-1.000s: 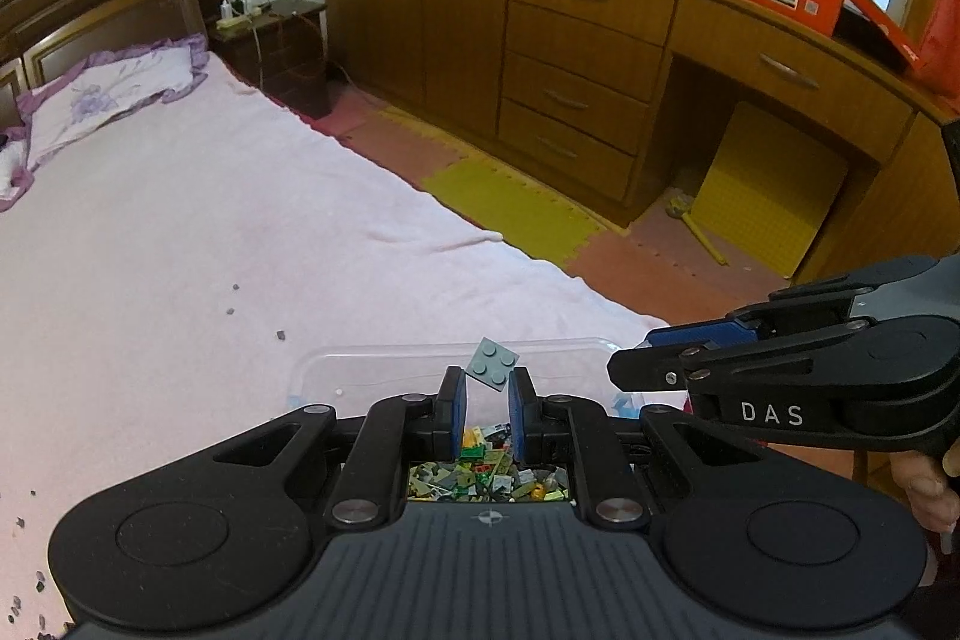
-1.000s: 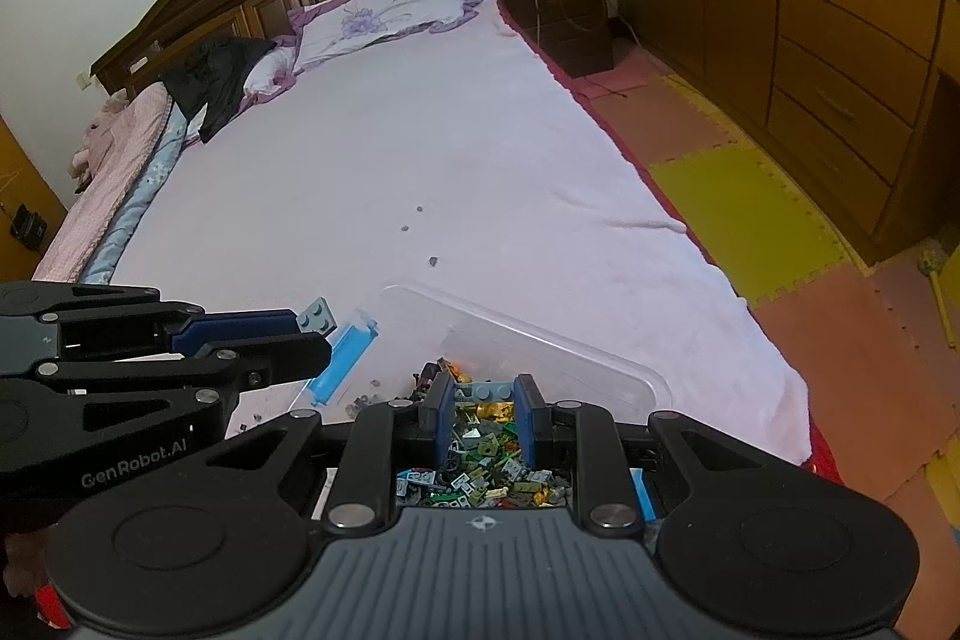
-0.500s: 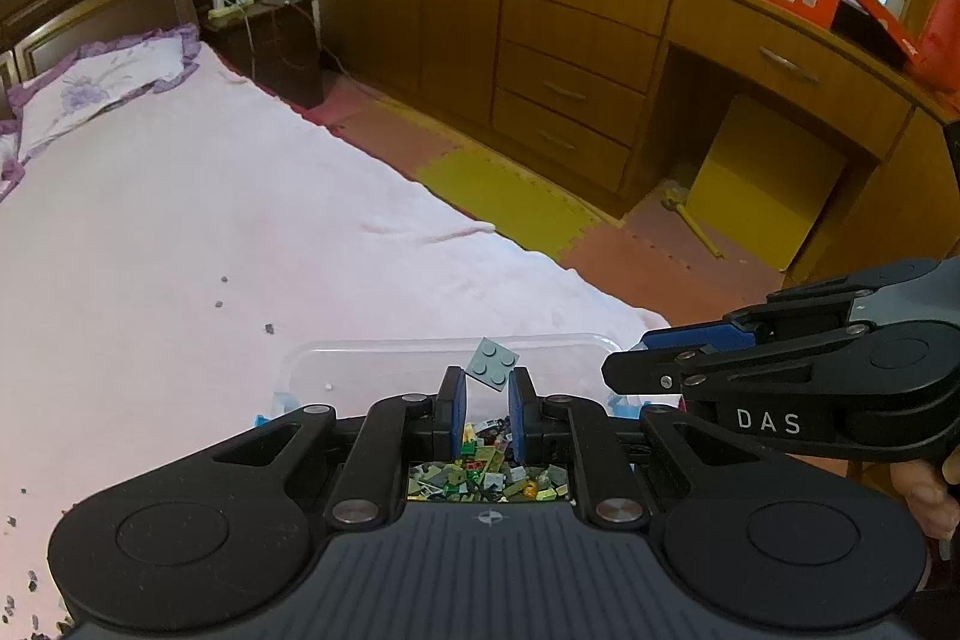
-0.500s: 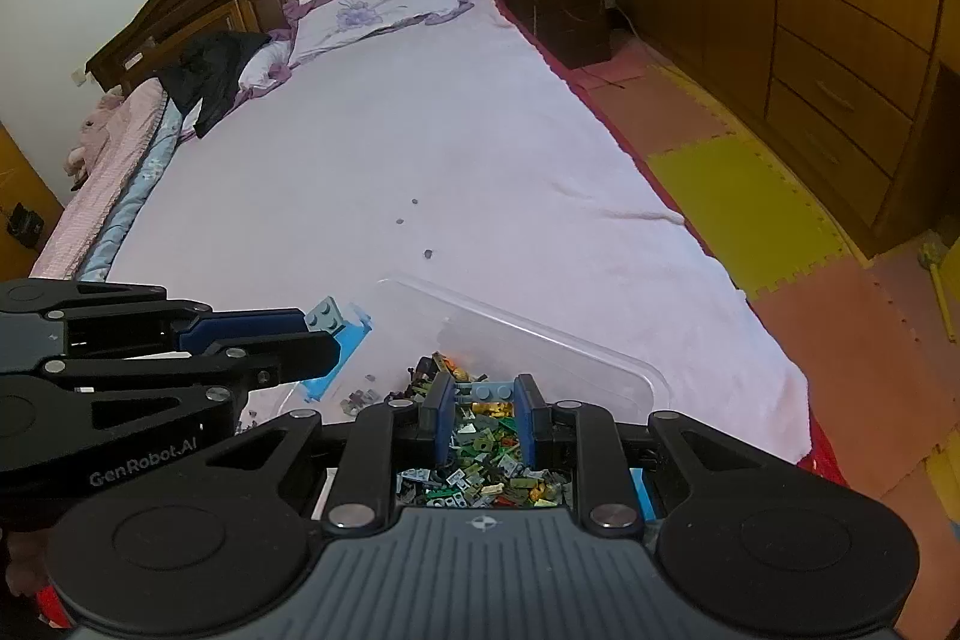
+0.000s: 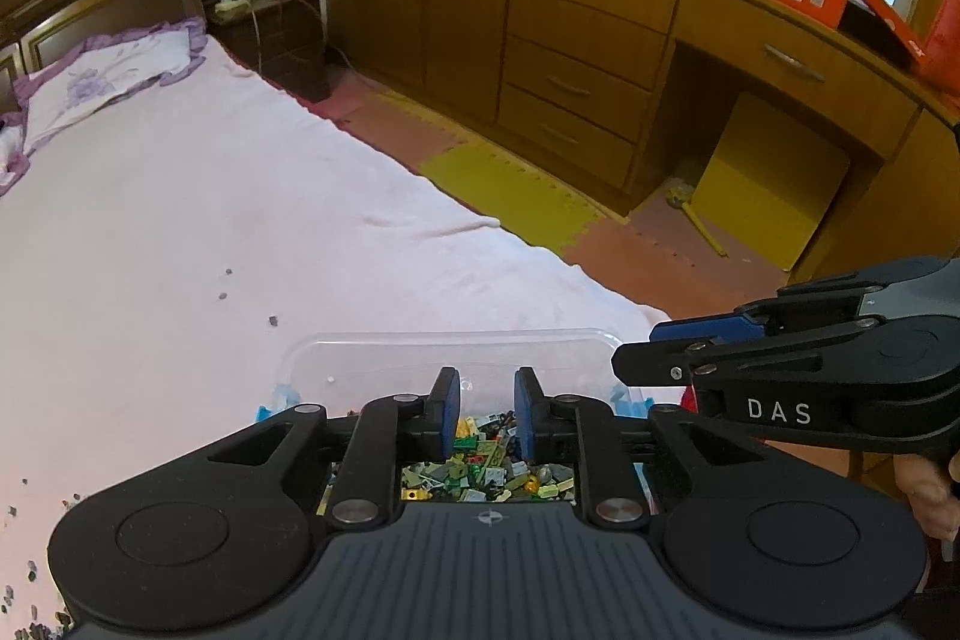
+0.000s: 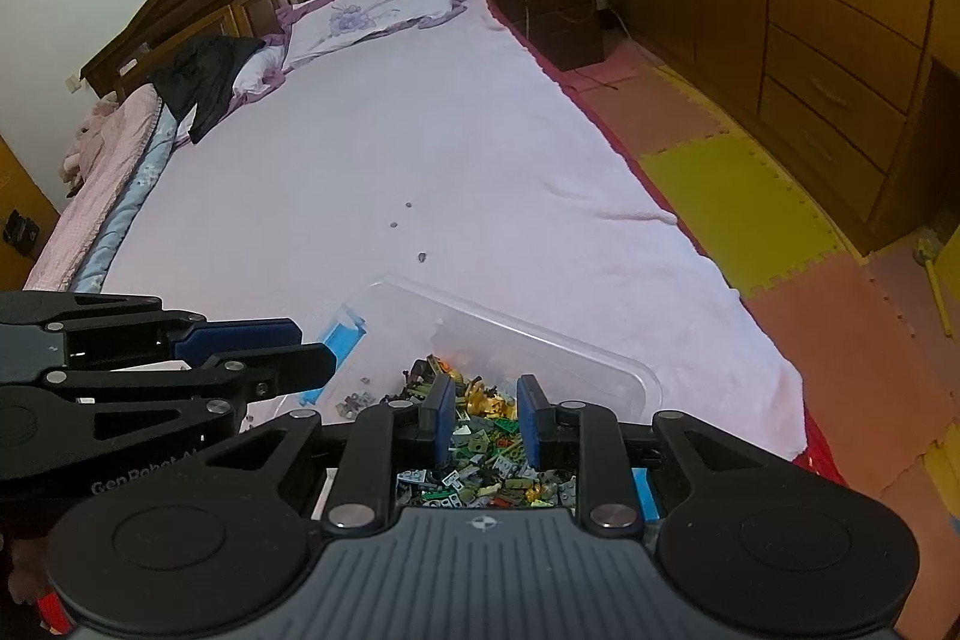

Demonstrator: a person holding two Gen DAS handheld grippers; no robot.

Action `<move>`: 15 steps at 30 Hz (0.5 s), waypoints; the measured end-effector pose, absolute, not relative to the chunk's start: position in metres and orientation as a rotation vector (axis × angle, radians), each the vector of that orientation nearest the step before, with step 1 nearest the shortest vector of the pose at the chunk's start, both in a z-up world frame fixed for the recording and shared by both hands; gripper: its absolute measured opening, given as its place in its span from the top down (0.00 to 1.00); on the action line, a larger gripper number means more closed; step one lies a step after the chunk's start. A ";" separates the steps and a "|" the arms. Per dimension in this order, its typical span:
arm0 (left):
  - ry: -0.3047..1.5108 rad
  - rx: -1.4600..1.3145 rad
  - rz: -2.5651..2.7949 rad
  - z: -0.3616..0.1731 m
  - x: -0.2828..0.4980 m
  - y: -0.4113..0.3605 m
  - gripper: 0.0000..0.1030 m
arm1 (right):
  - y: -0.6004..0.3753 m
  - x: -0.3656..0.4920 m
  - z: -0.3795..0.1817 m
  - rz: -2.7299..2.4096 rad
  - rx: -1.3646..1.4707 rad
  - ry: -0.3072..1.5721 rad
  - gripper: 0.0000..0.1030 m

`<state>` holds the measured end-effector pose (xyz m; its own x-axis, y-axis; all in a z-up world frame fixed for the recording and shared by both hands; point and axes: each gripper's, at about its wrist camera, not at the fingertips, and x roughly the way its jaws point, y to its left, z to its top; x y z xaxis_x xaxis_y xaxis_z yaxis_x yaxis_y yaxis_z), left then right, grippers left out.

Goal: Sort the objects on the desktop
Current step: 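Open both tools to drop the bricks into the box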

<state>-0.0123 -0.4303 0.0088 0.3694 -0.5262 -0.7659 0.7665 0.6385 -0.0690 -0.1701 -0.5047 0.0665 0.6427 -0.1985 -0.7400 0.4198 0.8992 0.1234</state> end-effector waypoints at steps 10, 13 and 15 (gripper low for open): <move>0.882 0.292 -0.799 0.007 -0.011 -0.421 0.39 | -0.502 -0.173 0.069 -0.368 0.290 0.802 0.57; 0.906 0.262 -0.757 0.004 -0.008 -0.412 0.31 | -0.502 -0.174 0.068 -0.371 0.298 0.803 0.48; 0.922 0.243 -0.734 0.002 -0.006 -0.406 0.25 | -0.502 -0.173 0.068 -0.367 0.301 0.806 0.43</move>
<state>-0.0061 -0.4061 0.0024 0.3854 -0.4701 -0.7940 0.6687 0.7353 -0.1108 -0.1734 -0.5021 0.0677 0.6355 -0.2027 -0.7450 0.4284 0.8953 0.1218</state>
